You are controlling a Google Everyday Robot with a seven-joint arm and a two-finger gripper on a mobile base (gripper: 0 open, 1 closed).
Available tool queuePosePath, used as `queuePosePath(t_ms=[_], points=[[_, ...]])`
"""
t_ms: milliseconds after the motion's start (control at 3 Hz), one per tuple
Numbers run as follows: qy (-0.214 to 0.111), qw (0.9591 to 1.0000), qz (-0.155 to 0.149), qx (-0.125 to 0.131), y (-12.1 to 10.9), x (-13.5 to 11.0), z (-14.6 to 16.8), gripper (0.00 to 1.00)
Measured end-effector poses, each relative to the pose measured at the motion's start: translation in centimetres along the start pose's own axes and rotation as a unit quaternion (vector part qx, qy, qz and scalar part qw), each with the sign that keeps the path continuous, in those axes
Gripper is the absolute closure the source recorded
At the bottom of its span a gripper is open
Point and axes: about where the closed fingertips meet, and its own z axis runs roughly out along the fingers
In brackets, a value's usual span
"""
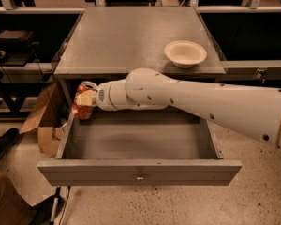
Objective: Place coke can into top drawer
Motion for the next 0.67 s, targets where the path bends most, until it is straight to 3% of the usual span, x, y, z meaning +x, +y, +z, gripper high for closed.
queuePosePath(t_ms=[333,667], points=[[-0.001,0.9999,-0.007,0.01,-0.4,-0.1,1.4,1.0],[-0.004,0.9994,-0.002,0.033,-2.3,0.3,3.3,1.0]])
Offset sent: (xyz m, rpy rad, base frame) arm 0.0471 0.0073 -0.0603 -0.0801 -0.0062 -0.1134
